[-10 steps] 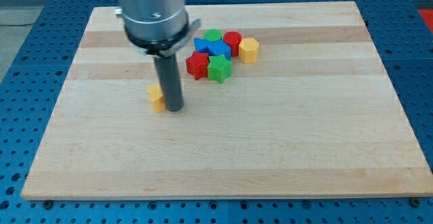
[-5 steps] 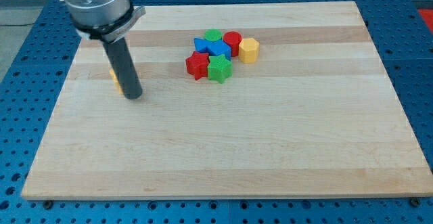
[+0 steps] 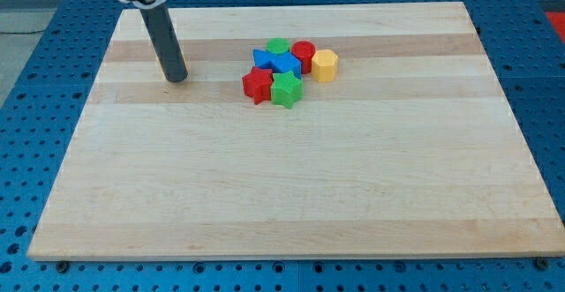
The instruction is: Move the yellow heart towards the top left of the board
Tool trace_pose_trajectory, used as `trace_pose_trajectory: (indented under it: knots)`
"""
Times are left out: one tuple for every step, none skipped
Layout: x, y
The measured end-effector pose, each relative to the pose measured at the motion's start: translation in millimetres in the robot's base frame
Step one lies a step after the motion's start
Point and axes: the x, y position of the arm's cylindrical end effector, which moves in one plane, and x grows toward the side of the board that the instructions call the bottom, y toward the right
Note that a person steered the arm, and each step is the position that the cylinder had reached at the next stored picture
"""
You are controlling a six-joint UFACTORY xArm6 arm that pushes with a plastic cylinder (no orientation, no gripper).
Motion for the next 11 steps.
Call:
trace_pose_trajectory:
  knots:
    - [-26.2, -0.8]
    - [-44.0, -11.1]
    - [-48.4, -33.7]
    - [-47.9, -50.4]
    - [-50.1, -61.1]
    - [-51.2, -68.8]
    - [-65.3, -68.4]
    - [-82.0, -68.2]
    - [-84.4, -65.6]
    - [-84.8, -54.1]
    - [-86.3, -51.2]
